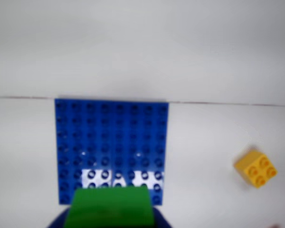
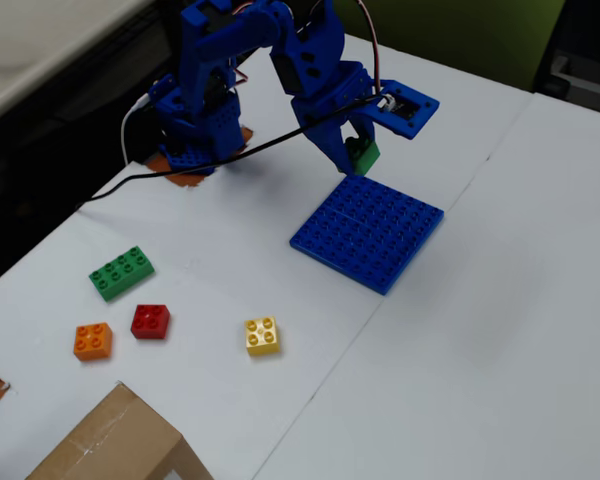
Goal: Pick up the 2x2 green block and go up the 8x8 blue block.
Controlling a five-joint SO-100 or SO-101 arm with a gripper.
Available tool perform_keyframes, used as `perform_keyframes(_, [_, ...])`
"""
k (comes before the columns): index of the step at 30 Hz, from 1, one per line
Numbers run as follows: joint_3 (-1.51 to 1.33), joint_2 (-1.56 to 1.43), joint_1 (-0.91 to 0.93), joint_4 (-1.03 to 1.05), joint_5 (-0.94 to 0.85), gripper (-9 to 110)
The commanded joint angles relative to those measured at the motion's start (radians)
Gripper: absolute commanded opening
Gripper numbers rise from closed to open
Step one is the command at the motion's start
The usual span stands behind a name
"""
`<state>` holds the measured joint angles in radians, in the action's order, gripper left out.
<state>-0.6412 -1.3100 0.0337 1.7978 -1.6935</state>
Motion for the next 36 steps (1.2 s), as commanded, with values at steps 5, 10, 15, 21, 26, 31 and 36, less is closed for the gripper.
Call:
perform_keyframes(5, [-0.021,-0.060,0.012,0.041,-0.021,0])
perform_keyframes(10, [-0.029,-0.060,0.021,0.038,-0.032,0])
perform_keyframes(15, [-0.040,-0.058,0.025,0.032,-0.037,0])
perform_keyframes(21, [-0.078,-0.061,0.021,-0.009,-0.066,0])
perform_keyframes(26, [-0.091,-0.066,0.025,-0.023,-0.072,0])
perform_keyframes(31, [-0.066,-0.052,0.028,-0.009,-0.078,0])
perform_keyframes(36, [-0.063,-0.048,0.031,-0.009,-0.080,0])
